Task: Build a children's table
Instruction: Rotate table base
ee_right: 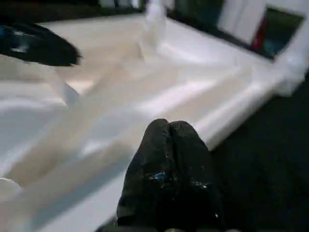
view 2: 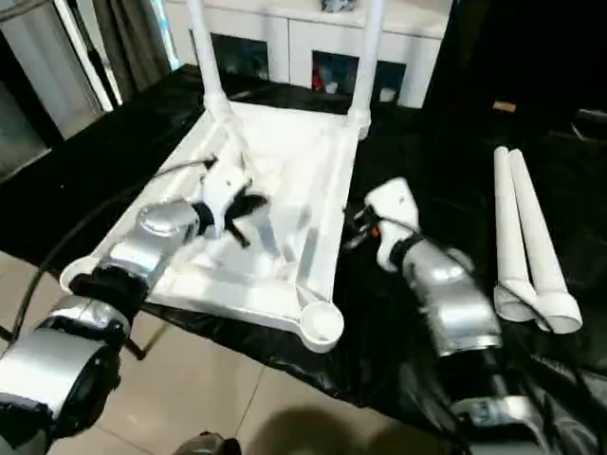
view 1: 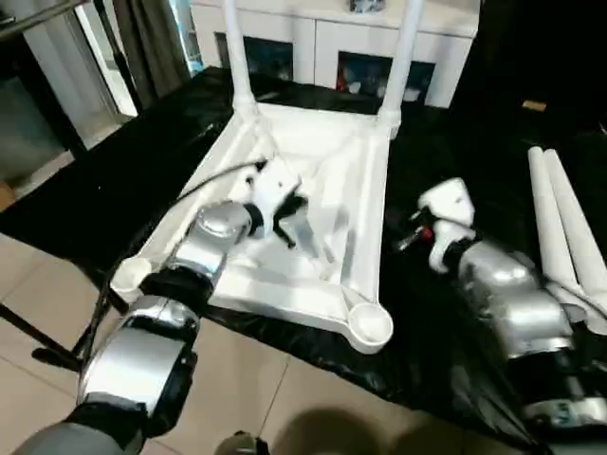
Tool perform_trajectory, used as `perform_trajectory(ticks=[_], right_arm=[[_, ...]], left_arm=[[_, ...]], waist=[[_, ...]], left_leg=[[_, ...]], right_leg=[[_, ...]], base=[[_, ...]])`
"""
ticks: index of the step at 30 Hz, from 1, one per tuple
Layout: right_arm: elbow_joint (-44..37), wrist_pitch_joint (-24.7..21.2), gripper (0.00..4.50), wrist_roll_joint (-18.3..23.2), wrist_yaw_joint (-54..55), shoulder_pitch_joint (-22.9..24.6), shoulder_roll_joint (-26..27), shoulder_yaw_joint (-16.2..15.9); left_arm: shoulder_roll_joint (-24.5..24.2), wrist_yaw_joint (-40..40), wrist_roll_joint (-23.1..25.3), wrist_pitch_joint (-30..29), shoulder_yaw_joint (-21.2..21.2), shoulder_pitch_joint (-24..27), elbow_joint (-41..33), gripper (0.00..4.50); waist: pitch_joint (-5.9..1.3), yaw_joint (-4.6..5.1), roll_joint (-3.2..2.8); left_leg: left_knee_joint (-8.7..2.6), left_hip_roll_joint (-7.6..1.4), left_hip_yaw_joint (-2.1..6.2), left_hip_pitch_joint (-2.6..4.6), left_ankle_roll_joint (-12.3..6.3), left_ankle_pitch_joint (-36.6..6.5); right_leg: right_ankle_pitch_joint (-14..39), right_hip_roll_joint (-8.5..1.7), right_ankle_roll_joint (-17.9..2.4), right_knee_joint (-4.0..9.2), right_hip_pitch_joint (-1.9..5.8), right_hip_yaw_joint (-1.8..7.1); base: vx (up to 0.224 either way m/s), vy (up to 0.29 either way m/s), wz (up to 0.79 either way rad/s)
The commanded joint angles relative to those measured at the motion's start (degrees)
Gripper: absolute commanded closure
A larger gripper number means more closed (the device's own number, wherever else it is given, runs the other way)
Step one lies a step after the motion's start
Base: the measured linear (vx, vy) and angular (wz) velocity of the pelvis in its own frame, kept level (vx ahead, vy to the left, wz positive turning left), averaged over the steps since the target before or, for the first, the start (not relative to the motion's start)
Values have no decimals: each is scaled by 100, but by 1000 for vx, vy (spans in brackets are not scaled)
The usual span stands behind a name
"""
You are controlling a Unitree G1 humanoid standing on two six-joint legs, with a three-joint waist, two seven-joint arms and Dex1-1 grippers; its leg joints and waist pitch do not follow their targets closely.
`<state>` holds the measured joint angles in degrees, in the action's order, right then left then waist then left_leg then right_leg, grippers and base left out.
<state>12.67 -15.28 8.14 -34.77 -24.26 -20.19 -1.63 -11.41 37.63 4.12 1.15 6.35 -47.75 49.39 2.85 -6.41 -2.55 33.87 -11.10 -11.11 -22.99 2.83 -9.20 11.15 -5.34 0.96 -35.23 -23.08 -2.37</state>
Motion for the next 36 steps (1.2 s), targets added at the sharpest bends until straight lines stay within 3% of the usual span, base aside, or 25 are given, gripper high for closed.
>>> perform_trajectory(ticks=[1,2,3,4,5,6,10,11,12,14,15,18,25,27,30,31,33,34,36], right_arm=[[-659,-315,446,392,-731,178,-208,-207],[-961,-480,446,525,-1080,268,-345,-381],[-1294,-657,446,630,-1473,378,-524,-627],[-1345,-689,446,637,-1529,392,-553,-674],[-1414,-735,446,645,-1606,411,-595,-741],[-1490,-795,446,639,-1695,428,-638,-842],[-1494,-904,446,554,-1902,347,-590,-1201],[-1386,-868,446,479,-2007,264,-522,-1380],[-1394,-897,446,482,-2054,246,-530,-1439],[-1307,-882,446,397,-2210,149,-538,-1634],[-1214,-889,446,316,-2395,29,-562,-1832],[-999,-809,446,103,-2597,-161,-602,-2085],[-26,-246,446,-885,-2392,-814,-588,-2685],[53,-240,446,-957,-2398,-865,-639,-2741],[143,-160,446,-1147,-2519,-896,-872,-2837],[182,-128,446,-1185,-2530,-905,-904,-2840],[239,-78,446,-1240,-2522,-913,-970,-2821],[327,-11,446,-1294,-2490,-942,-996,-2792],[500,101,446,-1383,-2406,-1002,-1043,-2688]], left_arm=[[-187,457,-305,-322,-86,446,-935,450],[-300,711,-479,-607,-105,741,-1549,450],[-477,1054,-738,-1024,-119,1167,-2406,450],[-518,1105,-802,-1116,-126,1255,-2581,450],[-579,1175,-898,-1252,-136,1383,-2836,450],[-694,1277,-1055,-1514,-149,1591,-3244,450],[-1318,1691,-1505,-2241,-128,2393,-4510,450],[-1633,1922,-1660,-2483,-101,2724,-4929,450],[-1730,1992,-1707,-2631,-112,2856,-5140,450],[-1930,2134,-1811,-2935,-138,3091,-5469,450],[-2119,2242,-1896,-3283,-156,3291,-5825,450],[-2297,2304,-1934,-3526,-104,3387,-6053,450],[-2445,2146,-1925,-3794,144,3390,-6330,450],[-2453,2150,-1925,-3893,146,3396,-6408,450],[-2526,2128,-1889,-3983,236,3416,-6508,450],[-2545,2125,-1878,-3979,258,3416,-6502,450],[-2566,2128,-1855,-3956,291,3416,-6481,450],[-2578,2107,-1846,-3940,316,3408,-6469,450],[-2601,2081,-1819,-3916,385,3376,-6460,450]], waist=[[-442,-28,37],[-447,-39,43],[-432,-39,56],[-434,-35,30],[-433,3,-19],[-425,8,4],[-371,6,-3],[-360,16,14],[-331,41,43],[-336,34,23],[-339,40,41],[-319,40,35],[-347,53,44],[-357,54,22],[-379,51,34],[-381,48,-10],[-374,57,15],[-369,54,-11],[-368,60,6]], left_leg=[[-325,-172,107,140,-458,-980],[-330,-190,119,131,-482,-960],[-330,-204,110,108,-575,-874],[-336,-221,119,109,-581,-886],[-344,-223,101,144,-517,-1057],[-348,-224,78,167,-450,-1162],[-432,-247,100,196,-104,-1612],[-453,-232,107,207,2,-1772],[-470,-220,88,192,7,-1819],[-472,-219,100,221,101,-1883],[-474,-223,103,230,154,-1922],[-480,-206,88,248,212,-1991],[-452,-171,89,206,266,-1765],[-434,-164,83,200,225,-1646],[-412,-164,83,188,136,-1444],[-405,-162,85,195,117,-1430],[-400,-156,72,200,113,-1512],[-405,-160,76,206,135,-1593],[-403,-157,77,209,157,-1690]], right_leg=[[-301,-264,-1579,307,334,132],[-363,-274,-1610,278,372,123],[-437,-265,-1624,265,354,127],[-402,-270,-1634,248,350,122],[-43,-242,-1602,299,277,122],[122,-233,-1600,310,255,127],[931,-240,-1423,359,205,151],[1276,-242,-1278,380,180,159],[1409,-219,-1210,413,164,166],[1586,-229,-1105,410,143,176],[1623,-227,-1098,400,135,177],[1675,-202,-1033,430,103,197],[1399,-208,-1058,395,146,193],[1214,-196,-1063,388,158,198],[856,-181,-1139,347,191,181],[803,-176,-1172,338,188,177],[859,-169,-1197,355,184,179],[939,-170,-1197,364,177,179],[1046,-177,-1201,371,182,180]], base=[[0,0,0],[0,0,0],[0,0,0],[0,0,0],[0,0,0],[0,0,0],[0,0,0],[0,0,0],[0,0,0],[0,0,0],[0,0,0],[0,0,0],[0,0,0],[0,0,0],[0,0,0],[0,0,0],[0,0,0],[0,0,0],[0,0,0]])
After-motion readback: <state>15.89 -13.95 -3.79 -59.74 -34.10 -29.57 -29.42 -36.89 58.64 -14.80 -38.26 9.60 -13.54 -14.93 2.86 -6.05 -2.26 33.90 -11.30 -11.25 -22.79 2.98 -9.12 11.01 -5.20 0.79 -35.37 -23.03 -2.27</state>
